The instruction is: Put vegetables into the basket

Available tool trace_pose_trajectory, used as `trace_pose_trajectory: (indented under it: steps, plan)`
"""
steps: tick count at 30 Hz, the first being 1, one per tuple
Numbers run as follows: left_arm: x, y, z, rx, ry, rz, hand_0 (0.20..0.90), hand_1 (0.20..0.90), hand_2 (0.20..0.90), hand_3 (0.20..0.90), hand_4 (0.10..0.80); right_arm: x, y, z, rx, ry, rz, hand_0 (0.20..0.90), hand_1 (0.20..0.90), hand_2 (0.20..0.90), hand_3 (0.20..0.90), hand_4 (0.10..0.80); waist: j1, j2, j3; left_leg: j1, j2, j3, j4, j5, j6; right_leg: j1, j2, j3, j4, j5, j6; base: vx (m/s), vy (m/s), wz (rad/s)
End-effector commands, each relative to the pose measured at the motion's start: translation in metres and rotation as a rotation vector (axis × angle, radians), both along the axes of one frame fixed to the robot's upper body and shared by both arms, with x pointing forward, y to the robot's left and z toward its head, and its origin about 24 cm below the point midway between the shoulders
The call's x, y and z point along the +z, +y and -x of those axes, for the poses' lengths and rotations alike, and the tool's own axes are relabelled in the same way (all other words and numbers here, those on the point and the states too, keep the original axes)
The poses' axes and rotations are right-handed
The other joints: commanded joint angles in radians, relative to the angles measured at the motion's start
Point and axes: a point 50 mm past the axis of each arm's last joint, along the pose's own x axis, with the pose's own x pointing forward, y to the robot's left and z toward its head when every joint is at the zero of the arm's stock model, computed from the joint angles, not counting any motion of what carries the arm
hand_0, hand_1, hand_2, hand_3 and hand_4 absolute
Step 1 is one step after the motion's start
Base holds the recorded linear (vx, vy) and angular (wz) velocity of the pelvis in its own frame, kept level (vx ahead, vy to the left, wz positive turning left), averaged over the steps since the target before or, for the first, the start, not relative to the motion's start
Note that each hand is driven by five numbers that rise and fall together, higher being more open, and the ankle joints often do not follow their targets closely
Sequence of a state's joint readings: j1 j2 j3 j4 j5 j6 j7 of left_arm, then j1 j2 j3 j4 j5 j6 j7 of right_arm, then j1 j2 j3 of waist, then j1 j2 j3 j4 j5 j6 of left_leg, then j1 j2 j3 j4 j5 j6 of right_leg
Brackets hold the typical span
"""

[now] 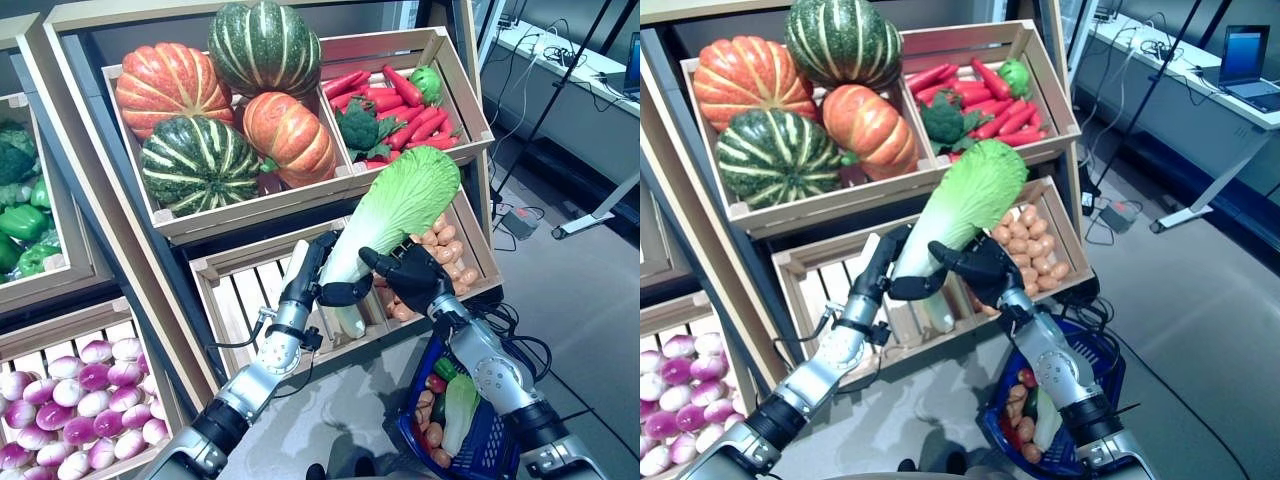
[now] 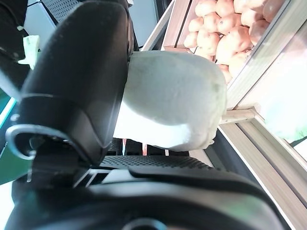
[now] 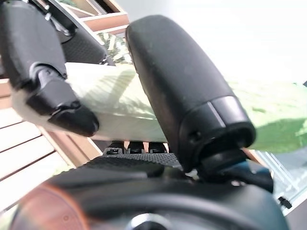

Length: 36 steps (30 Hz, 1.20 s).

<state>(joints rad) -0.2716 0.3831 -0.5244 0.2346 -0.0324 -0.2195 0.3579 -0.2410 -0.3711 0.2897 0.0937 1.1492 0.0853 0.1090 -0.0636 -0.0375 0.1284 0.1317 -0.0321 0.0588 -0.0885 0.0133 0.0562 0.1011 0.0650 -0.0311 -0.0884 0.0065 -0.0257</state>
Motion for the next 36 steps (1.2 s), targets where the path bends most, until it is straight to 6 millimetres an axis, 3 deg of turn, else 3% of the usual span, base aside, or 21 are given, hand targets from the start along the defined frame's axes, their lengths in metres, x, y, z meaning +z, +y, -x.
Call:
trace_pose_trajectory:
  steps: [1,10,15,21,27,36]
  plan:
    - [0.037,-0.05,0.001,-0.299,-0.221,0.018,0.3,0.3,0.3,0.3,0.4,0.084,0.01,-0.015,0.016,-0.383,-0.29,0.9,0.9,0.9,0.9,0.8,0.009,-0.011,-0.116,-0.008,-0.053,-0.021,0.001,-0.075,0.036,0.023,0.0,-0.031,0.003,-0.024,0.011,0.0,0.0,0.0]
    - [0.004,-0.052,0.013,-0.341,-0.081,-0.051,0.3,0.3,0.3,0.3,0.4,0.109,-0.003,-0.016,-0.062,-0.525,-0.298,0.9,0.9,0.9,0.9,0.8,0.012,-0.009,-0.116,-0.01,-0.052,-0.02,0.001,-0.078,0.037,0.021,0.0,-0.03,0.005,-0.029,0.01,0.0,0.0,0.0]
    - [-0.028,-0.044,0.023,-0.328,0.06,-0.083,0.3,0.3,0.3,0.3,0.4,0.134,-0.021,-0.014,-0.171,-0.683,-0.282,0.9,0.9,0.9,0.9,0.8,0.015,-0.006,-0.112,-0.009,-0.051,-0.02,0.001,-0.079,0.037,0.02,0.0,-0.029,0.007,-0.031,0.009,0.0,0.0,0.0]
    - [-0.052,-0.038,0.032,-0.296,0.162,-0.117,0.3,0.3,0.3,0.3,0.4,0.158,-0.033,-0.006,-0.261,-0.855,-0.241,0.9,0.9,0.9,0.9,0.8,0.019,-0.004,-0.111,-0.01,-0.051,-0.023,0.001,-0.08,0.037,0.019,0.0,-0.03,0.008,-0.032,0.009,0.0,0.002,0.01]
    - [-0.059,-0.032,0.034,-0.272,0.189,-0.118,0.3,0.3,0.3,0.3,0.4,0.175,-0.042,0.003,-0.354,-0.978,-0.18,0.9,0.9,0.9,0.9,0.8,0.019,-0.001,-0.11,-0.008,-0.051,-0.022,0.001,-0.082,0.036,0.019,-0.001,-0.028,0.012,-0.034,0.009,0.0,0.0,0.0]
    - [-0.055,-0.037,0.034,-0.276,0.165,-0.093,0.3,0.3,0.3,0.3,0.4,0.182,-0.039,0.012,-0.363,-1.069,-0.216,0.9,0.9,0.9,0.9,0.8,0.022,0.003,-0.109,-0.005,-0.054,-0.027,0.001,-0.084,0.041,0.017,0.0,-0.024,0.023,-0.041,0.007,0.0,0.0,0.0]
